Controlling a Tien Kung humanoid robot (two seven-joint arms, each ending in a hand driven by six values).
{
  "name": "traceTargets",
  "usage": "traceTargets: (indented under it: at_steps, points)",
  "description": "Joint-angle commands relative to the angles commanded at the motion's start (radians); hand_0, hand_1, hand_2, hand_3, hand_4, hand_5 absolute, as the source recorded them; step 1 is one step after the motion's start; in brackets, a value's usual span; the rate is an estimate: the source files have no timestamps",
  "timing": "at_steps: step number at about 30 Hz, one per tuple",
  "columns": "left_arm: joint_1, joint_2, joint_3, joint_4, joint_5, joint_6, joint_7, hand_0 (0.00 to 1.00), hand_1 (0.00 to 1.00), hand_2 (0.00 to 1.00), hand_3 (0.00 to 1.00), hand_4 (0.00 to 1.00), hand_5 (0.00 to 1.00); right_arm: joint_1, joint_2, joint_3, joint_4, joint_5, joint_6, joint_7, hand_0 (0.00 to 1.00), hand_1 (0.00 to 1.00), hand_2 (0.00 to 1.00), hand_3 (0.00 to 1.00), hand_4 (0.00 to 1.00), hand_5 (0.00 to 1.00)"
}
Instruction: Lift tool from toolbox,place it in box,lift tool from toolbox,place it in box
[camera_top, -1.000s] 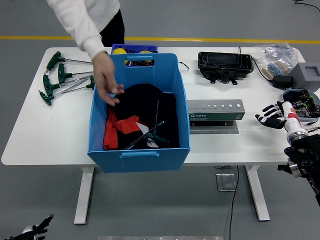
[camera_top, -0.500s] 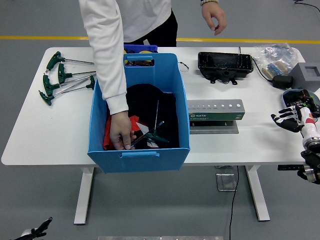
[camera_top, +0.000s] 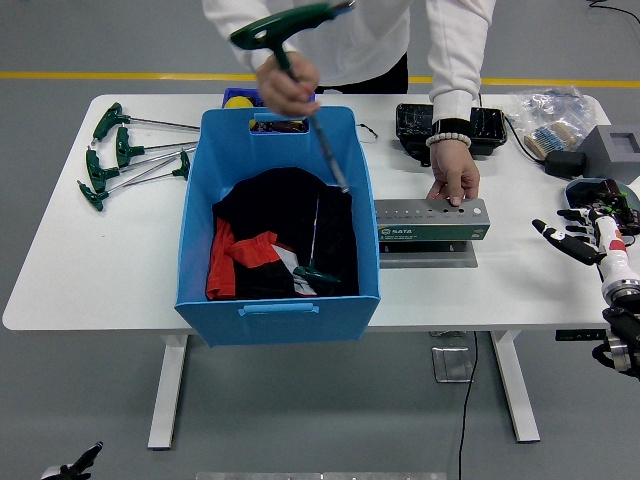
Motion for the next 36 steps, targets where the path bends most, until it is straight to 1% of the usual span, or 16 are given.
traceTargets:
  at_steps: [1,6,7,12,13,18,19,24,25,36]
  points:
    - [0.001,0.000,-0.001,0.000,0.001,0.000,0.001,0.783,0.850,0.815,0.732,0.744,0.630,-0.001,0.000,0.000,-0.001,0.006,0.000,0.003,0.804,0.779,0.804,0.800,0.998,0.545]
    - [0.003,0.001,-0.004,-0.001,0.008,-0.002,0.003,0.783,0.850,0.815,0.732,0.744,0.630,-0.004,0.002,0.001,-0.006,0.040,0.014,0.027,0.804,0.779,0.804,0.800,0.998,0.545]
    - [0.003,0.001,-0.002,-0.001,0.007,-0.002,0.003,0.783,0.847,0.814,0.732,0.745,0.631,-0.004,0.002,0.002,-0.008,0.042,0.027,0.036,0.863,0.836,0.853,0.866,0.998,0.626]
    - [0.000,0.001,0.005,-0.001,-0.005,-0.003,0.000,0.783,0.847,0.814,0.732,0.745,0.631,-0.003,0.002,0.008,-0.010,0.038,0.064,0.064,0.863,0.836,0.853,0.866,0.998,0.626]
    - [0.000,0.001,0.007,-0.001,-0.007,-0.003,0.000,0.782,0.847,0.813,0.734,0.745,0.632,-0.003,0.002,0.008,-0.011,0.039,0.067,0.068,0.911,0.876,0.895,0.913,0.998,0.768]
    - [-0.001,-0.001,0.013,-0.001,-0.019,-0.002,-0.004,0.782,0.847,0.813,0.734,0.745,0.632,-0.005,0.002,0.005,-0.016,0.068,0.079,0.082,0.911,0.876,0.895,0.913,0.998,0.768]
    - [-0.001,-0.001,0.014,0.000,-0.021,-0.002,-0.004,0.781,0.846,0.814,0.731,0.744,0.633,-0.005,0.002,0.004,-0.017,0.076,0.077,0.081,0.926,0.886,0.900,0.921,0.998,0.873]
    - [-0.001,-0.001,0.016,0.000,-0.024,-0.002,-0.005,0.781,0.846,0.814,0.731,0.744,0.633,-0.008,0.002,-0.002,-0.020,0.113,0.071,0.079,0.926,0.886,0.900,0.921,0.998,0.873]
    - [-0.001,-0.001,0.016,0.000,-0.024,-0.002,-0.005,0.781,0.845,0.812,0.732,0.744,0.633,-0.008,0.001,-0.003,-0.020,0.119,0.072,0.079,0.934,0.887,0.900,0.920,0.998,0.990]
    - [-0.002,-0.001,0.020,0.000,-0.029,-0.003,-0.007,0.780,0.845,0.811,0.731,0.744,0.633,-0.012,0.001,-0.007,-0.019,0.139,0.078,0.077,0.937,0.890,0.898,0.918,0.998,0.998]
